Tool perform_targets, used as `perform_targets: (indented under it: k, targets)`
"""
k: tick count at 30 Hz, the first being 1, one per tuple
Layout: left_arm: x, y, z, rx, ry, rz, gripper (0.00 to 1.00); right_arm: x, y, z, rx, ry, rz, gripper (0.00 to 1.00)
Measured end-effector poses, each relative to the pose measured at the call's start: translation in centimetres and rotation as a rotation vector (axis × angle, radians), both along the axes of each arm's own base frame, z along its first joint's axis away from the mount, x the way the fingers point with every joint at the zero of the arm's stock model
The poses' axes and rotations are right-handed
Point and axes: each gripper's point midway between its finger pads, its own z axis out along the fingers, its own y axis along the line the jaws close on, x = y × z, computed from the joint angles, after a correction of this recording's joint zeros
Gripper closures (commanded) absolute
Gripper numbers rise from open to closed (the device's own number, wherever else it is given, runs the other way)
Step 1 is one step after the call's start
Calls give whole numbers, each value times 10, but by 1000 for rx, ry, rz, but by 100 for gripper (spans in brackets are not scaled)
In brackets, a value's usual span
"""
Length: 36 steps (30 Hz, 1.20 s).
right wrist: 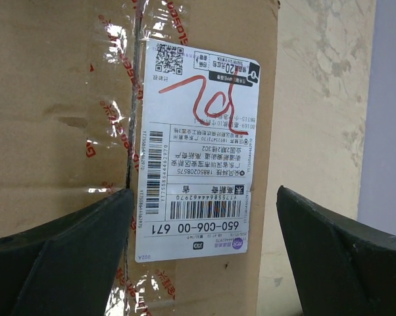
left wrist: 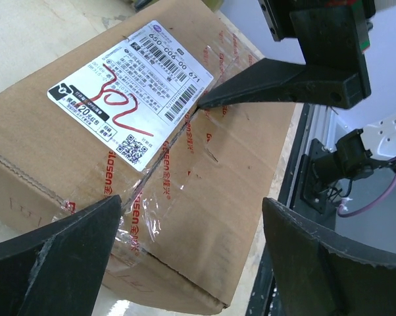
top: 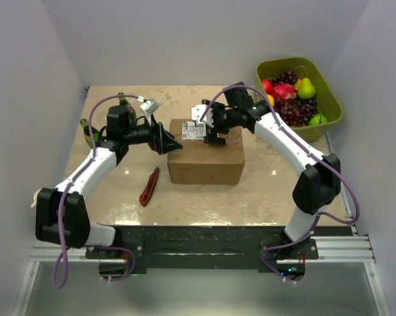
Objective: Unpack the express box
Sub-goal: Open the express box at the center of the board.
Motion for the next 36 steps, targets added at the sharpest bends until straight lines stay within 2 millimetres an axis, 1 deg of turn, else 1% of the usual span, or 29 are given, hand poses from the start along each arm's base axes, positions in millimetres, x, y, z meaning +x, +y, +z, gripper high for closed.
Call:
perform_targets:
  k: [3,6,10,14,16,19,21,22,24,26,27,29,31,33,34,36]
  targets:
    - [1,3,6,-23,34,4,0,-2,0,-1,3,-26,-28,1]
    - [3,6,10,-54,77,-24,0,-2,0,-4,7,-36,-56,1]
    - [5,8,10,-82,141,-58,0,-3,2,-10,9,-22,-83,1]
    - [5,9,9,-84,149,-59,0,-2,2,-11,4,-27,-102,1]
    - [5,9,10,-81,151,-53,0,-2,2,-13,-2,-51,-103,1]
    - [6,11,17,-72,154,-31,0,-3,3,-11,-3,-114,-97,1]
    - [10,16,22,-64,176,-7,0,-4,4,-11,0,-144,-94,1]
    - [20,23,24,-41,164,38,0,-4,4,-11,3,-152,-93,1]
    - [51,51,27,16,127,184,0,-4,5,-12,9,-165,-96,1]
    - [72,79,30,68,93,308,0,-3,6,-14,9,-172,-98,1]
    - [78,91,30,92,81,356,0,-3,6,-14,8,-176,-99,1]
    - [82,101,23,122,91,405,0,-3,6,-13,7,-183,-93,1]
    - [73,100,0,132,153,409,0,-3,7,-13,3,-187,-85,1]
    - [54,92,-32,135,254,388,0,-3,7,-13,-3,-186,-79,1]
    - [46,87,-43,135,298,374,0,-3,8,-14,-9,-183,-76,1]
    - [29,68,-64,132,383,314,0,-1,9,-14,-13,-185,-75,1]
